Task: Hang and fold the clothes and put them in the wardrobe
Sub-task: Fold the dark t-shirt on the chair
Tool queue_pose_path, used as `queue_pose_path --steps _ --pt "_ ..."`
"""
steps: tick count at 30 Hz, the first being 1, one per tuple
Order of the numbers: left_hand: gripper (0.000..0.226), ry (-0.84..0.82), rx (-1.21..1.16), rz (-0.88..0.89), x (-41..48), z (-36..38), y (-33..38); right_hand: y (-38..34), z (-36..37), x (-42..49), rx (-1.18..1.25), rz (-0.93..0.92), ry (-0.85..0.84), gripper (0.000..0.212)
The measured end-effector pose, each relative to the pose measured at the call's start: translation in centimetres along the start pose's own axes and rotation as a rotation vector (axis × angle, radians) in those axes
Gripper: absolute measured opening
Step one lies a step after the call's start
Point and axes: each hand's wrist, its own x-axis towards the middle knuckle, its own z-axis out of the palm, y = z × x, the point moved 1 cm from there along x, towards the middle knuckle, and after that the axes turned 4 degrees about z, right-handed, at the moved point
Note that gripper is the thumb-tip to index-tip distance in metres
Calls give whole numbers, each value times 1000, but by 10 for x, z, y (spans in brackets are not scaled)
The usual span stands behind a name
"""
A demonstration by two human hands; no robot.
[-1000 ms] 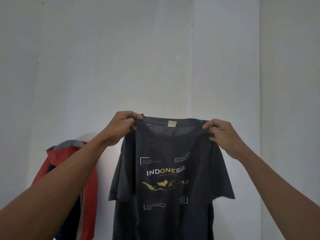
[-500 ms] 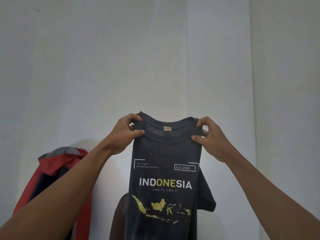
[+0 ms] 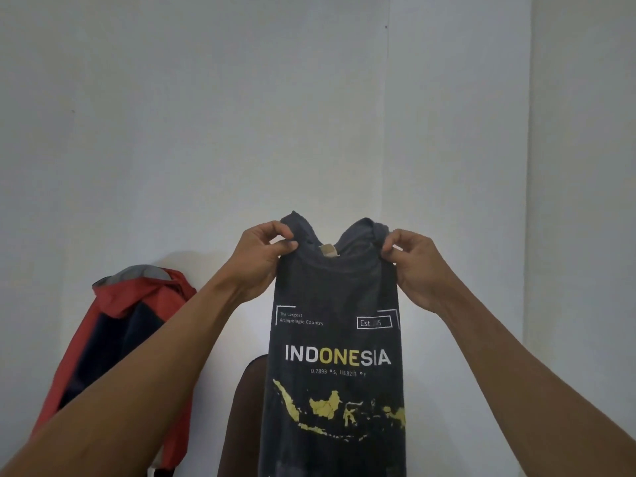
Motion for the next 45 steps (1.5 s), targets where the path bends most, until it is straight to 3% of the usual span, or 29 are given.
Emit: queue_pose_path --steps 2,5,9,17,25,30,38,45 --pt "45 43 31 -16 -4 -3 -8 10 -4 -2 -4 26 25 39" --pt "36 32 39 -56 -11 -9 -15 21 -8 -3 -2 83 43 22" --pt "44 4 33 -87 -20 -12 -23 28 -7 -4 132 148 -55 38" --pt "56 24 39 -201 -50 -20 -62 80 9 -15 218 238 -92 39" --pt "68 -39 157 -295 -60 -73 -146 171 12 -4 77 351 -125 58" --pt "71 -19 136 -368 -54 -123 -213 242 16 18 65 453 -72 58" --pt "71 -25 35 -591 -41 -186 -334 366 17 34 210 668 96 55" --pt "70 -87 -57 -683 -50 -208 -399 430 21 18 348 776 148 56"
